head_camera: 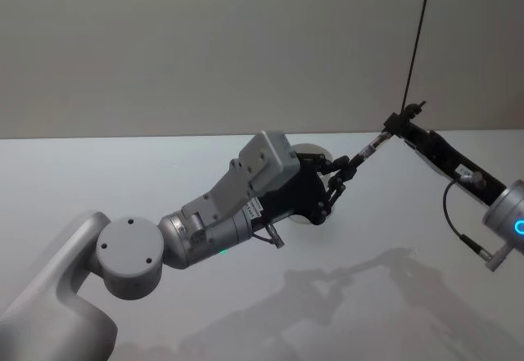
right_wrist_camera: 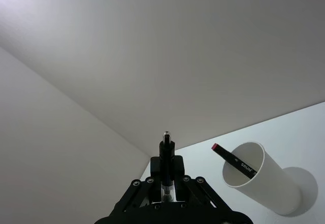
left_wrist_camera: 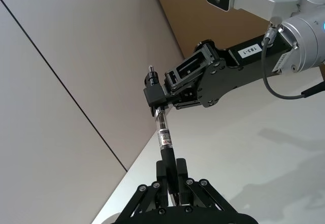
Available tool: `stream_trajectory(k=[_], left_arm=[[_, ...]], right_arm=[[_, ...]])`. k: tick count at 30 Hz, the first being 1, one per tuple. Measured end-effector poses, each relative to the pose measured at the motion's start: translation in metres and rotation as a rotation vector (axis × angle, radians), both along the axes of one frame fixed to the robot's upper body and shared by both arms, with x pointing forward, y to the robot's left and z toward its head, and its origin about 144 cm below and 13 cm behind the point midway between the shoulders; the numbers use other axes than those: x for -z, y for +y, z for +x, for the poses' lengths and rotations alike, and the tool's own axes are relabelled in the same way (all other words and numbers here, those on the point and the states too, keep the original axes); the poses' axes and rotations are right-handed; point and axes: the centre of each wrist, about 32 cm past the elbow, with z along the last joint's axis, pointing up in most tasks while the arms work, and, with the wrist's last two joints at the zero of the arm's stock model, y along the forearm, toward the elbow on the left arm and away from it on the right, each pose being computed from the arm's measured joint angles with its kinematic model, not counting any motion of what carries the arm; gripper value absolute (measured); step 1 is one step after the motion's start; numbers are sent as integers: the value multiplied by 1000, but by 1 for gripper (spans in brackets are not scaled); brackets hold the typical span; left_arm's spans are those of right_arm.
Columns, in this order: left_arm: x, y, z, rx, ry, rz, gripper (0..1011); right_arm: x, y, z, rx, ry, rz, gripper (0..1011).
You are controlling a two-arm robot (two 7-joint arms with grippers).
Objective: Place the pen into the pen holder.
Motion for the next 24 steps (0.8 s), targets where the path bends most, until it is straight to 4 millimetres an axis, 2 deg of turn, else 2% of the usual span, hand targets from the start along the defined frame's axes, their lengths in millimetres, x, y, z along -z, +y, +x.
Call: stream_trajectory(k=[11, 22, 24], left_arm=[[0, 0, 0, -1, 1, 2, 130], [0, 0, 0, -1, 3, 5, 484], [0, 0, 0, -1, 3, 5, 518]], right_arm=[[-2, 1, 2, 6, -9, 7, 130], [-4, 2, 3, 8, -27, 0, 130], [-4, 2, 3, 7, -33, -4, 130]])
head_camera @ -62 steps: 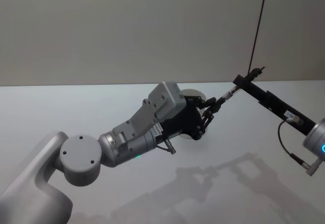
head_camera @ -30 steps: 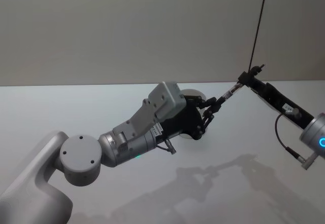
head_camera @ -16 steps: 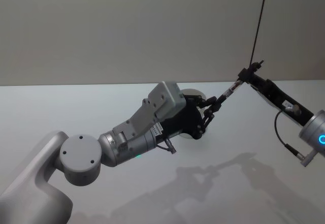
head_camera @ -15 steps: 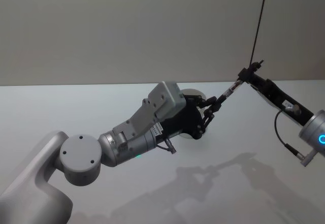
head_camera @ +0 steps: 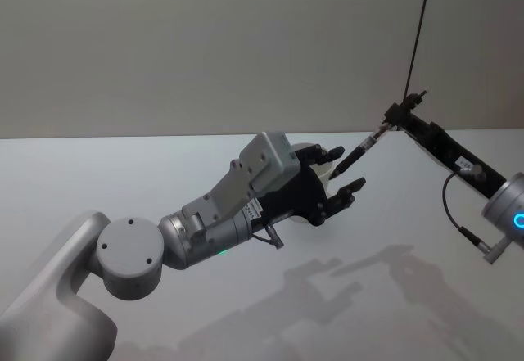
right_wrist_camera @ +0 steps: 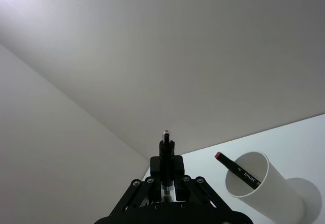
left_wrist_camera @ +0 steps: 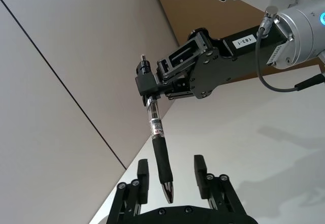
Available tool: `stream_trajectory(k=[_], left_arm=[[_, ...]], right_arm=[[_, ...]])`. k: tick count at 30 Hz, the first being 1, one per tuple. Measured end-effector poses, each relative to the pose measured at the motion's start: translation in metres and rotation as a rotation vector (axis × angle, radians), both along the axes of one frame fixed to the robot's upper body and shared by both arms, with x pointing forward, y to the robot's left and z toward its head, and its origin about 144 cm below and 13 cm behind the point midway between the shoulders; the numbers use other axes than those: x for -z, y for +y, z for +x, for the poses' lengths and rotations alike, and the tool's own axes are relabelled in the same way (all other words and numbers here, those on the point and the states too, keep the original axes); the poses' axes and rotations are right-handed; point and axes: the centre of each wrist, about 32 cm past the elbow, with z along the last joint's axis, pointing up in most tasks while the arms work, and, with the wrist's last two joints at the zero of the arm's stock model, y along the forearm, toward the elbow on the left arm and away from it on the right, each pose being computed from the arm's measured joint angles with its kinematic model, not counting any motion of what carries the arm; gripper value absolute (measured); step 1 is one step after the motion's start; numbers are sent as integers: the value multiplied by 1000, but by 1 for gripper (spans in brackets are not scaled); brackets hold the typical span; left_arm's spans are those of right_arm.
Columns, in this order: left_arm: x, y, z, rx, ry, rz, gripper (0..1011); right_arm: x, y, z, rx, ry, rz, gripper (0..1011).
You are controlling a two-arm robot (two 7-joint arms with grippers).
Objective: Place the pen into the pen holder.
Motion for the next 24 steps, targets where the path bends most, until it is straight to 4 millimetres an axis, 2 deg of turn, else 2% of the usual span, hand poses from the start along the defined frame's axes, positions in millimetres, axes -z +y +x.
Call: stream_trajectory(k=[4, 5, 7, 16, 24], left_arm=[[0, 0, 0, 0, 0, 0, 663], [0, 0, 0, 0, 0, 0, 663], [0, 0, 0, 0, 0, 0, 761], [0, 0, 0, 0, -1, -1, 997], [0, 0, 0, 0, -1, -2, 1003]], right_arm=[[-1, 0, 0, 0, -19, -11, 130], [-1, 0, 1, 1, -23, -14, 130], [-1, -1, 1, 2, -39, -22, 130], [-2, -6, 6, 16, -107, -70, 130], [-2, -15, 12, 36, -165, -118, 130]])
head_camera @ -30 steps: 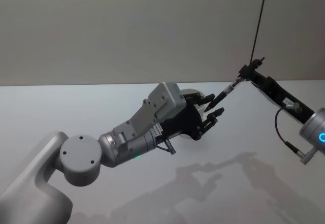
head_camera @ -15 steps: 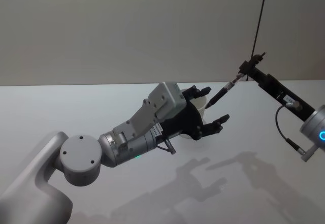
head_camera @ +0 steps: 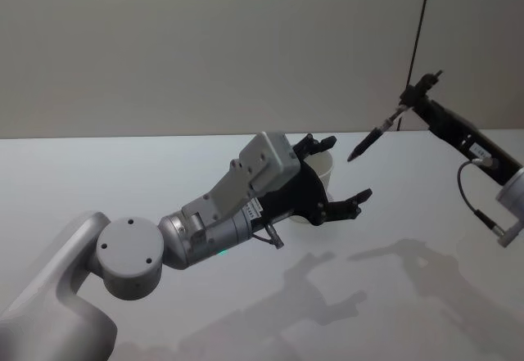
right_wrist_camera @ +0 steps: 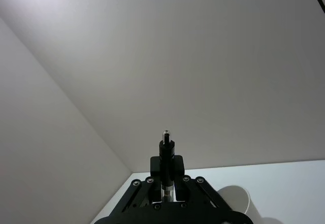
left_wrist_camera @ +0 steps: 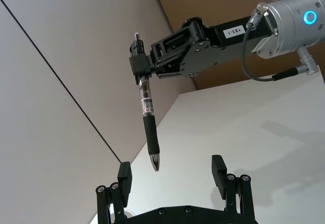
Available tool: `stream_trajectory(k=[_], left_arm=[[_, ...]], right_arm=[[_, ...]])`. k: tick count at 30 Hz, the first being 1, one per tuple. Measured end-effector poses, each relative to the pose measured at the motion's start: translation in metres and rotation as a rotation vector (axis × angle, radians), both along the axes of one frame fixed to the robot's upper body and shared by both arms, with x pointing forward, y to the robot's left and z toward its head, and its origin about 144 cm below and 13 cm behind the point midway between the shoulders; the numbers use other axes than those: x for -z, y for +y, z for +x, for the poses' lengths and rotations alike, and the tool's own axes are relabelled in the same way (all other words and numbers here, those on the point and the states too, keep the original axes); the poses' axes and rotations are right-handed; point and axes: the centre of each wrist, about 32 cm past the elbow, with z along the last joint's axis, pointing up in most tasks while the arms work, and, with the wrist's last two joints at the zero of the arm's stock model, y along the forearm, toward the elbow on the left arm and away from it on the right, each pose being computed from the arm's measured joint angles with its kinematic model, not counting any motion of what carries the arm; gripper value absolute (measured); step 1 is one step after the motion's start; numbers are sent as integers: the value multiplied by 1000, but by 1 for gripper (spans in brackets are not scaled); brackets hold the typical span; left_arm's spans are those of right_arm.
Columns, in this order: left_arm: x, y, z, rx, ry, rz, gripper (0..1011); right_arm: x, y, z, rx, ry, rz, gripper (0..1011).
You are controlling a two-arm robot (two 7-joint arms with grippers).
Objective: Place the pen into the pen holder.
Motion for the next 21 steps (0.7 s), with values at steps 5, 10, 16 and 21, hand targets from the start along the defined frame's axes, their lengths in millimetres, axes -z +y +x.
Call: stream_trajectory(k=[5, 10, 16, 21], left_arm=[[0, 0, 0, 0, 0, 0, 1003], [0, 0, 0, 0, 0, 0, 1003], [0, 0, 0, 0, 0, 0, 1003], [0, 0, 0, 0, 0, 0, 1003]], right_arm=[[0, -5, 5, 7, -44, -34, 130], [0, -8, 11, 5, -91, -72, 130], [0, -11, 22, -17, -155, -121, 130], [0, -11, 34, -44, -209, -166, 130]])
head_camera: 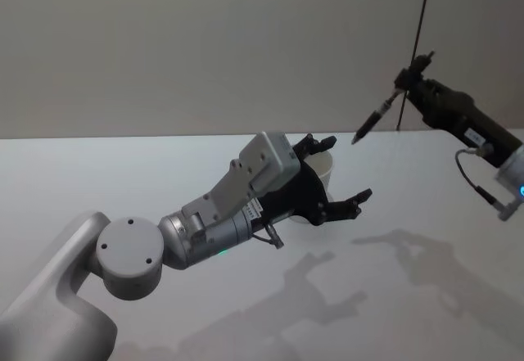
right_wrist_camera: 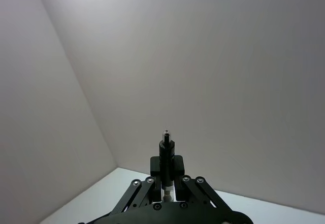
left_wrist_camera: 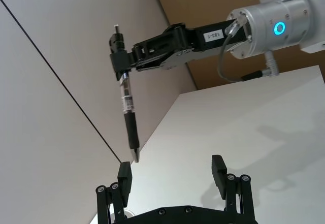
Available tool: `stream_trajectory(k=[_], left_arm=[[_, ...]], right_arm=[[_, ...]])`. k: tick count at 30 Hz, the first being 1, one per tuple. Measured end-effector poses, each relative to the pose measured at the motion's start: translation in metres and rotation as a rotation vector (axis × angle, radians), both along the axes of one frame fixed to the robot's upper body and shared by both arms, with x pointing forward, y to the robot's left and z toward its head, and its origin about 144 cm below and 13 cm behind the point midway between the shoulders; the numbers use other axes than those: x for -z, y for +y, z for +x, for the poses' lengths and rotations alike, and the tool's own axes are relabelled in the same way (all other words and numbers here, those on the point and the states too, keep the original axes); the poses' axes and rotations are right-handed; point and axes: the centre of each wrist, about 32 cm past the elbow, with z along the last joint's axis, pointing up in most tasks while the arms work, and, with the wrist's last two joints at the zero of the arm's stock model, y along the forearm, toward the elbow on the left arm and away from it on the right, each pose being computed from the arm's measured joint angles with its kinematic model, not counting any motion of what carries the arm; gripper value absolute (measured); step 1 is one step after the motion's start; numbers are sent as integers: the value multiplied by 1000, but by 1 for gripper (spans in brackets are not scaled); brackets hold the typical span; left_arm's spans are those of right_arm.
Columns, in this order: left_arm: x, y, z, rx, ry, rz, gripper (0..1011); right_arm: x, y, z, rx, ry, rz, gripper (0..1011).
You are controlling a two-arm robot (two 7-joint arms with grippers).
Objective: Place the pen into the pen holder.
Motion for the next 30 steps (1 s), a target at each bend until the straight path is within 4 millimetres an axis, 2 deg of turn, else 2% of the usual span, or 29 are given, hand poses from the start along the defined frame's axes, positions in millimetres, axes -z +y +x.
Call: stream_trajectory(k=[15, 30], left_arm=[[0, 0, 0, 0, 0, 0, 1003], [0, 0, 0, 0, 0, 0, 1003]], right_arm=[[1, 2, 41, -88, -101, -128, 130], [6, 4, 76, -140, -86, -216, 130]])
